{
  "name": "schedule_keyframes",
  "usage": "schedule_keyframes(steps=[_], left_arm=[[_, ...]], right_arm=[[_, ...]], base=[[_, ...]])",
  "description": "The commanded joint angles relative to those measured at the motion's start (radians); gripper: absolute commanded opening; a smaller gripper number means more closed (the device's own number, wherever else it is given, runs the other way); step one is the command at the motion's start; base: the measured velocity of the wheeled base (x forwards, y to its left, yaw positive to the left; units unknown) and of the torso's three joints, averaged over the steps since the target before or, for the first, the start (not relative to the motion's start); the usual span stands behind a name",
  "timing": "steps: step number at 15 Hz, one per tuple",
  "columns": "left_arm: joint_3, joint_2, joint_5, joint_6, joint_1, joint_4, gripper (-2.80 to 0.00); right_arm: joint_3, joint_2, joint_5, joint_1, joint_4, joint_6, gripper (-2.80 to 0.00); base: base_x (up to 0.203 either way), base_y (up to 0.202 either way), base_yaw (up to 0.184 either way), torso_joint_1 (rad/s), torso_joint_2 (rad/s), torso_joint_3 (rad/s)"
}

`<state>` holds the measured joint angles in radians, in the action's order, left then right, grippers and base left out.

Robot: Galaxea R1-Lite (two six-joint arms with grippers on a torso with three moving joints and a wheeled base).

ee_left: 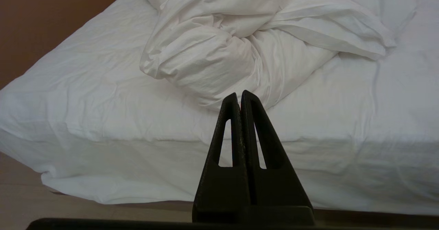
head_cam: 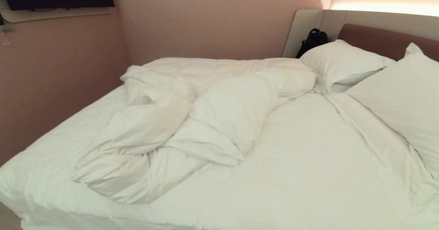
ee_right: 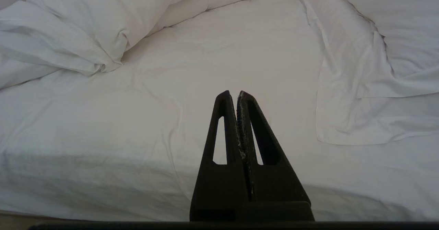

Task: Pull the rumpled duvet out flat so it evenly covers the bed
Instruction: Hold the folded corner of the quilt

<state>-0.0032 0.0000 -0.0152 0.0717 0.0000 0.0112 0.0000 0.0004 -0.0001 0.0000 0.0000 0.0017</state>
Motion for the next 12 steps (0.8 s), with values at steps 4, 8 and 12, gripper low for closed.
schedule_keyframes(steps=[4, 8, 12], left_arm=[[0.000, 0.000, 0.000, 0.000, 0.000, 0.001, -2.80], [0.000, 0.000, 0.001, 0.000, 0.000, 0.000, -2.80], [0.002, 0.000, 0.003, -0.001, 0.000, -0.002, -2.80]], right_arm=[[0.000, 0.000, 0.000, 0.000, 0.000, 0.000, -2.80], [0.000, 0.000, 0.000, 0.000, 0.000, 0.000, -2.80], [0.000, 0.000, 0.000, 0.000, 0.000, 0.000, -2.80]], base=[[0.000, 0.000, 0.000, 0.000, 0.00, 0.000], [0.001, 0.014, 0.001, 0.001, 0.00, 0.001], [0.000, 0.018, -0.001, 0.003, 0.00, 0.000]])
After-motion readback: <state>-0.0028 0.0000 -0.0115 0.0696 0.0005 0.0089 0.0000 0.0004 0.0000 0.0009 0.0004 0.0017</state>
